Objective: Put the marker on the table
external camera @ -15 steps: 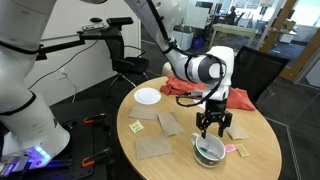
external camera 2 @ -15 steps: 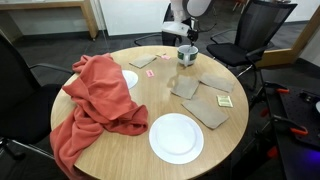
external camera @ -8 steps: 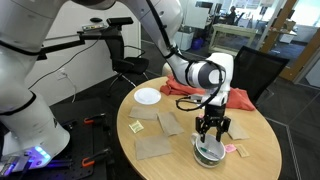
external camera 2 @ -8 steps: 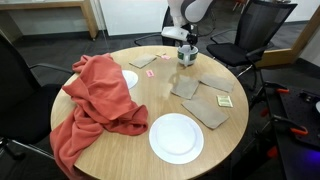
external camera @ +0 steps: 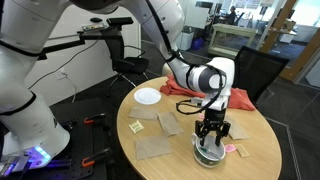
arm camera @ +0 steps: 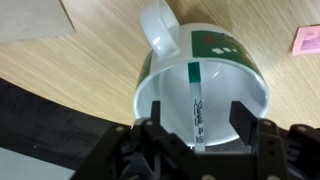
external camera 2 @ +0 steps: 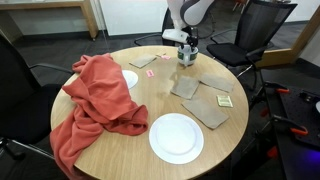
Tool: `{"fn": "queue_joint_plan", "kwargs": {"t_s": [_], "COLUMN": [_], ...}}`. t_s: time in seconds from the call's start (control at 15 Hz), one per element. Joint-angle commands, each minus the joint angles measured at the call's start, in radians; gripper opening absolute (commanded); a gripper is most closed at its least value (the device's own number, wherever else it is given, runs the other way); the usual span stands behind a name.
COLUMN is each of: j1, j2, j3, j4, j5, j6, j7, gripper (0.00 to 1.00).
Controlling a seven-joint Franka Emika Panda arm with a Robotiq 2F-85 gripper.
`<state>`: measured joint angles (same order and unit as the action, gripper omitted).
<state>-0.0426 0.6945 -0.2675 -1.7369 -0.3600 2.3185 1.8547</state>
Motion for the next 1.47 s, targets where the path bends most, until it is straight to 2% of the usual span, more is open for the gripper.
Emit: {"fn": "queue_joint_plan", "kwargs": {"t_s": [0.0, 0.6, 0.67, 0.73, 1.07, 1.33, 1.4], "j1": [0.016, 0.015, 0.015, 0.015, 0.017, 0.025, 0.029], "j2": [0.027, 0.064, 0.066, 0.069, 0.071, 0.048, 0.036], "j3": [-0.025, -0.045, -0.047, -0.048, -0.053, -0.059, -0.062], "j4": [0.036, 0.051, 0.053, 0.055, 0.065, 0.059, 0.052], "j5": [0.027, 0.037, 0.037, 0.037, 0.037, 0.029, 0.025], "j6": [-0.038, -0.044, -0.045, -0.046, -0.052, -0.055, -0.051], "j7": [-0.003, -0.002, -0.002, -0.002, 0.001, 0.008, 0.010], "gripper": [0.73, 0.71, 0.68, 0.57, 0.19, 0.05, 0.06]}}
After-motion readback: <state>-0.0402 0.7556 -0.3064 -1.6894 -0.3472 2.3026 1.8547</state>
